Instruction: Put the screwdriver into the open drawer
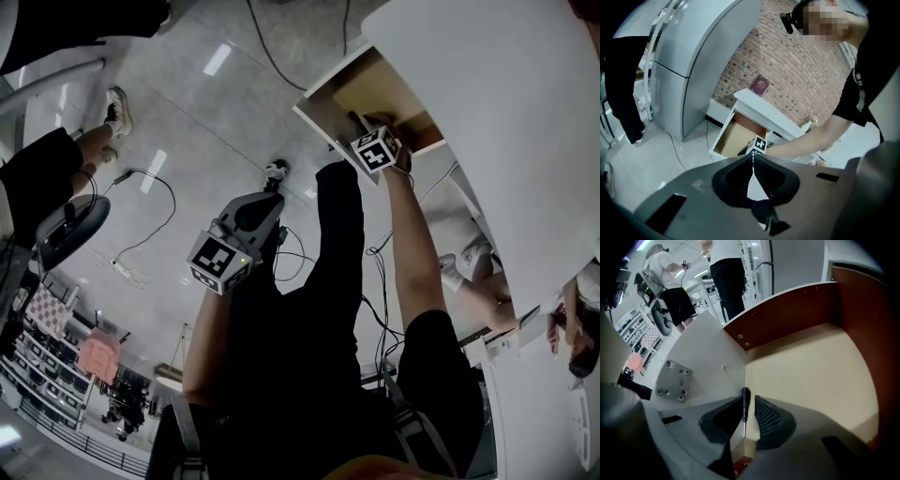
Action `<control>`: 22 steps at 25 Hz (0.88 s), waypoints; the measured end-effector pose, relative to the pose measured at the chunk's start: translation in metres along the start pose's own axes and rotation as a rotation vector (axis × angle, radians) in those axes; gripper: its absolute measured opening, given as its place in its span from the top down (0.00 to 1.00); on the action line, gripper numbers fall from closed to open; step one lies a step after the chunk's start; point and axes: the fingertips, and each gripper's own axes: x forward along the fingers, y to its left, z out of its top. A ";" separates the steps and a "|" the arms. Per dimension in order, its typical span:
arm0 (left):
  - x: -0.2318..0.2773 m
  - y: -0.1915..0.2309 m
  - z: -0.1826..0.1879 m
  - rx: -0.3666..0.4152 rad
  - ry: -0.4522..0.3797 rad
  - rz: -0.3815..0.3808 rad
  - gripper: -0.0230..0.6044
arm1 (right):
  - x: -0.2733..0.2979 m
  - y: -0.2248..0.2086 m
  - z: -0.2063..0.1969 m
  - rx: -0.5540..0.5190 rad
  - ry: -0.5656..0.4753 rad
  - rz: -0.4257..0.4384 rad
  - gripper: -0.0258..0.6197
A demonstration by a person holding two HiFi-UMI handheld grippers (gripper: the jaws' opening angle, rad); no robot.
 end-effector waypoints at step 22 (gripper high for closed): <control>-0.047 -0.099 0.043 0.233 0.050 -0.183 0.93 | -0.232 0.081 -0.066 0.394 -0.171 -0.063 0.87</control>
